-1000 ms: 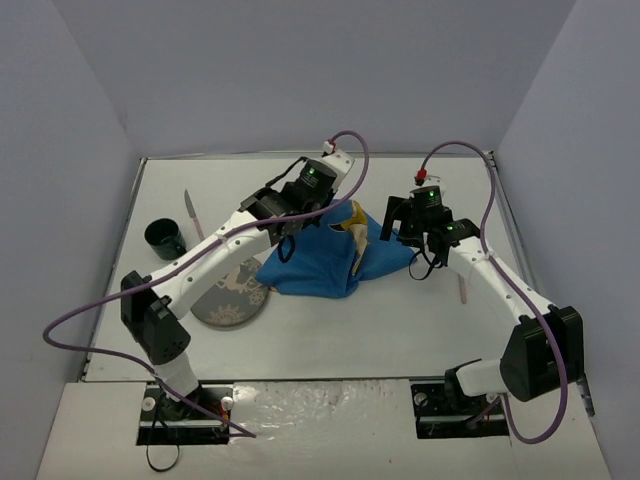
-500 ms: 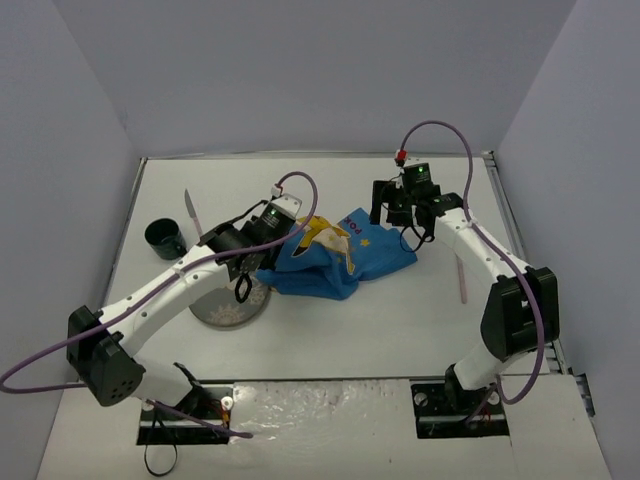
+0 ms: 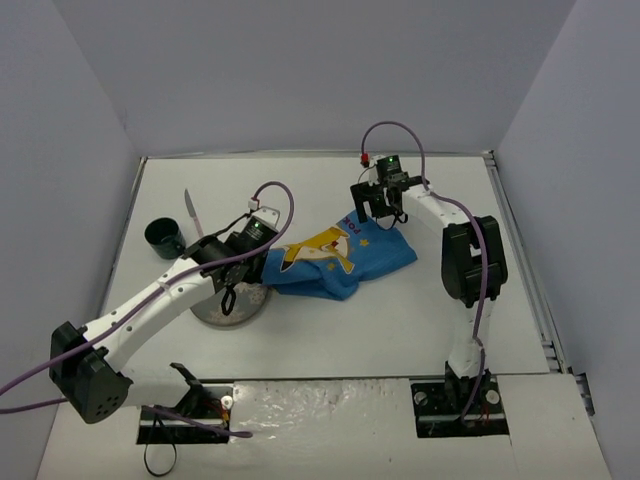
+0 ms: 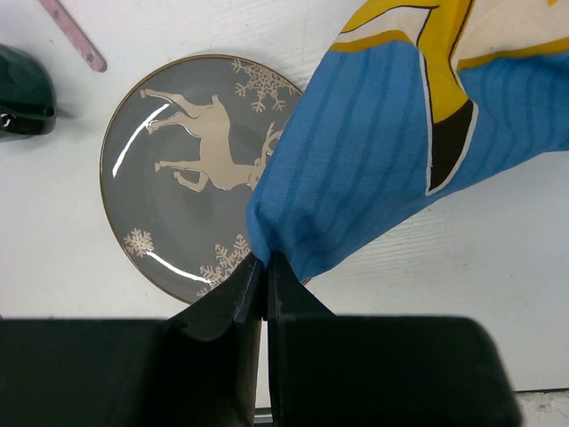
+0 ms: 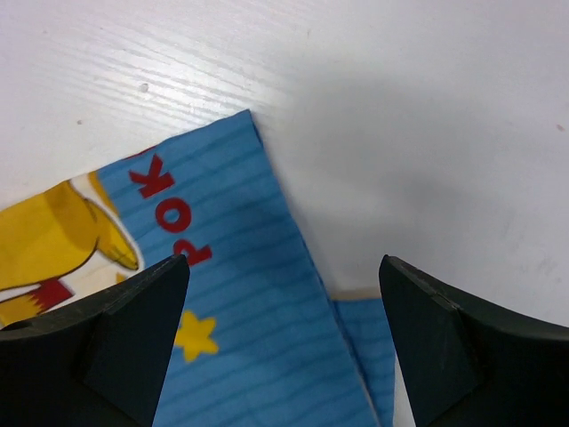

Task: Set the dinner table for one person

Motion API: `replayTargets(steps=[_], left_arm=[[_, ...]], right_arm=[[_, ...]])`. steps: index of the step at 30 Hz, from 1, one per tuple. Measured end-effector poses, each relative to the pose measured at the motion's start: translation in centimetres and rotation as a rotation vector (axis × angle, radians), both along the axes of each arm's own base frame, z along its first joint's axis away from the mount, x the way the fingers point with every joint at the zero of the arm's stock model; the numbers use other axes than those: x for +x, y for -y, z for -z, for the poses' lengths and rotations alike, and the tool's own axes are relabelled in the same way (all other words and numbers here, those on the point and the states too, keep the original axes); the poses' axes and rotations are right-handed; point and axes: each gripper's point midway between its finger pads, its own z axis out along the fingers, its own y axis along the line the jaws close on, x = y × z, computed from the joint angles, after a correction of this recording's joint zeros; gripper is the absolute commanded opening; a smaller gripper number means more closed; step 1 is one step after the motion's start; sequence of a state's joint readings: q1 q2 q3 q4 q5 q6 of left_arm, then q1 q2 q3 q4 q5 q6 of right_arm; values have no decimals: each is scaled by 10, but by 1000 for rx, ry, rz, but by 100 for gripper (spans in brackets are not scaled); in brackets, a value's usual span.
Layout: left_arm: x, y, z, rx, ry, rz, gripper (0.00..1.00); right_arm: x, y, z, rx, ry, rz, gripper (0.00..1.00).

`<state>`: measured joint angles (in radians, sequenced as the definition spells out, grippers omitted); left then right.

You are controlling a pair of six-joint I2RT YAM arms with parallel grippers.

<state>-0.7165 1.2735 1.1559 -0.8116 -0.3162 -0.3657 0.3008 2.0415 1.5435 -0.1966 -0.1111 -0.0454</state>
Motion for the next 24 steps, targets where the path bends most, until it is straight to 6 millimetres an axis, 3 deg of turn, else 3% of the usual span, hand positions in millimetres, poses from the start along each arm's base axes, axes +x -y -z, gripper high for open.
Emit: replayTargets(steps=[7, 11, 24], left_arm=[[-3, -5, 5, -27, -19, -25, 0], [-5, -4, 7, -36, -30, -28, 0], [-6, -6, 12, -38, -38, -39, 0]], right_arm=[[16, -12, 44, -25, -43, -121, 85], [26, -18, 44, -20, -20, -168, 84], [29, -38, 47, 14, 2, -290, 77]])
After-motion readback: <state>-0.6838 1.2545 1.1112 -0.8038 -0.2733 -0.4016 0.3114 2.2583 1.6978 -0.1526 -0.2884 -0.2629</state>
